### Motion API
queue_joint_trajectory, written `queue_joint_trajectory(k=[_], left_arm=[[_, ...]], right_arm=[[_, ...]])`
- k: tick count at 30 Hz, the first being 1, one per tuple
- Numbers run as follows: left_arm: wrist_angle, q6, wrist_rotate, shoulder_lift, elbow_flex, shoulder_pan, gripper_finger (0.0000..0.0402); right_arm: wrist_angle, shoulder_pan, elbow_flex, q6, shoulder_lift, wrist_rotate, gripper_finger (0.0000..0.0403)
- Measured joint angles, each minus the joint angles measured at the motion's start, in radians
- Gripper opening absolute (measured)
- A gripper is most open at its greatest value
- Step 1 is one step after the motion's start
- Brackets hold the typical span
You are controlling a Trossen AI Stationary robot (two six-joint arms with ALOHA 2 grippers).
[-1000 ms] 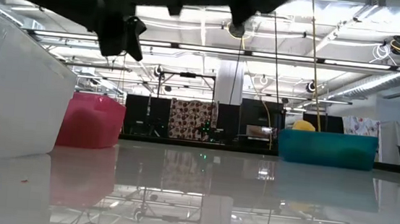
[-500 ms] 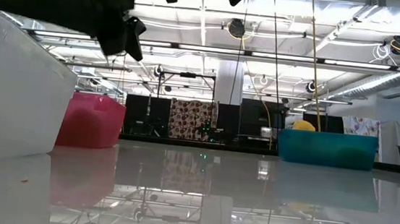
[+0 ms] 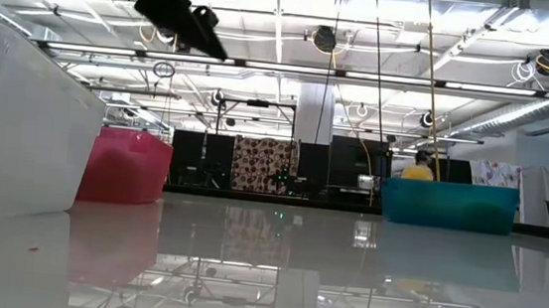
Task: Sort produce into baskets
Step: Return to Home Position
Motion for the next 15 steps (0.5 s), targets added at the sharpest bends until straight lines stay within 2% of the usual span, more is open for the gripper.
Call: queue_joint_trajectory(k=[5,10,15], left_arm=[[0.113,0.001,0.000,-0.002,0.000,0.000,0.0296],[0.150,0.005,-0.008,-0.003,0.000,0.000,0.0296],[0.184,-0.001,-0.009,-0.036,-0.024,0.000,0.0296]], right_arm=[[-0.189,-0.027,0.000,-0.035,-0.098,0.066,0.0194],[-0.315,-0.084,-0.009,-0.054,-0.160,0.066,0.0175],[-0.294,-0.164,-0.167,-0.097,-0.267,0.058,0.0153]])
